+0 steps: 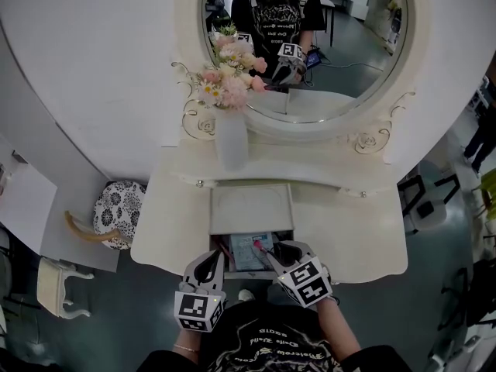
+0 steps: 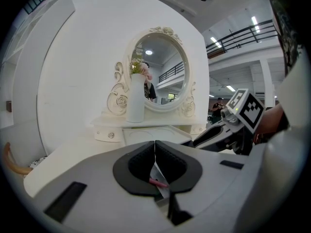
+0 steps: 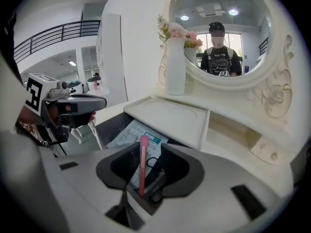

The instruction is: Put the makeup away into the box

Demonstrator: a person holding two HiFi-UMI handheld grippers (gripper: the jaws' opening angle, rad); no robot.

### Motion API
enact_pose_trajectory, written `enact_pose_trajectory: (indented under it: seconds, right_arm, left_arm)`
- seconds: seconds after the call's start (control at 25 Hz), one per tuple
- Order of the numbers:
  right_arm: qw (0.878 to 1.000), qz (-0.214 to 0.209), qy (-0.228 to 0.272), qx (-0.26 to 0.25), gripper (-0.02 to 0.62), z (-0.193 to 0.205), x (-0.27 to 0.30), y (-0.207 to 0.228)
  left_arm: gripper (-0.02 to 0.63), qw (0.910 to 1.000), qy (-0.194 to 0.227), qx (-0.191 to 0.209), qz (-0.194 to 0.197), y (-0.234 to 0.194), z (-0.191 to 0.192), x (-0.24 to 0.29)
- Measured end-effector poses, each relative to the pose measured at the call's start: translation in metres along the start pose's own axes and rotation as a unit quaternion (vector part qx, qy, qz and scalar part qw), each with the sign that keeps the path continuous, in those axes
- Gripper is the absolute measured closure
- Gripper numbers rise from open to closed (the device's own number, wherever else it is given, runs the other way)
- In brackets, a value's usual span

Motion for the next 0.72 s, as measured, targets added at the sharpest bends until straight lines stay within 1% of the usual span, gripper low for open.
enact_pose_trajectory:
  seconds: [0.44,0.52,0.6,0.72]
  right_arm:
    - [0.998,0.040,0.052,0.027,0.459,0.005,-0.024,0.010]
    - [0.996,0.054,0.072,0.027,0.483,0.003,-0.031,0.014]
    - [0.994,0.064,0.084,0.024,0.482,0.001,-0.036,0.016]
    - [0.993,0.077,0.086,0.016,0.482,0.002,-0.041,0.019]
  left_arm:
    - [0.589,0.9998,-0.006,-0.002,0.020,0.009,0.004,0.004]
    - [0.589,0.9997,-0.006,-0.003,0.024,0.011,0.004,0.005]
    - [0.589,0.9995,-0.006,-0.003,0.030,0.013,0.003,0.007]
    - [0.589,0.9993,-0.005,-0.005,0.037,0.017,0.003,0.011]
Point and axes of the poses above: the fingertips, and each gripper's own axes: x forward along the fingers, y to its right, z out of its underside, the point moved 7 cm from there along -x, backward along the fingers, and after that the axes turned 9 degrees about y, right-handed, at the moved point
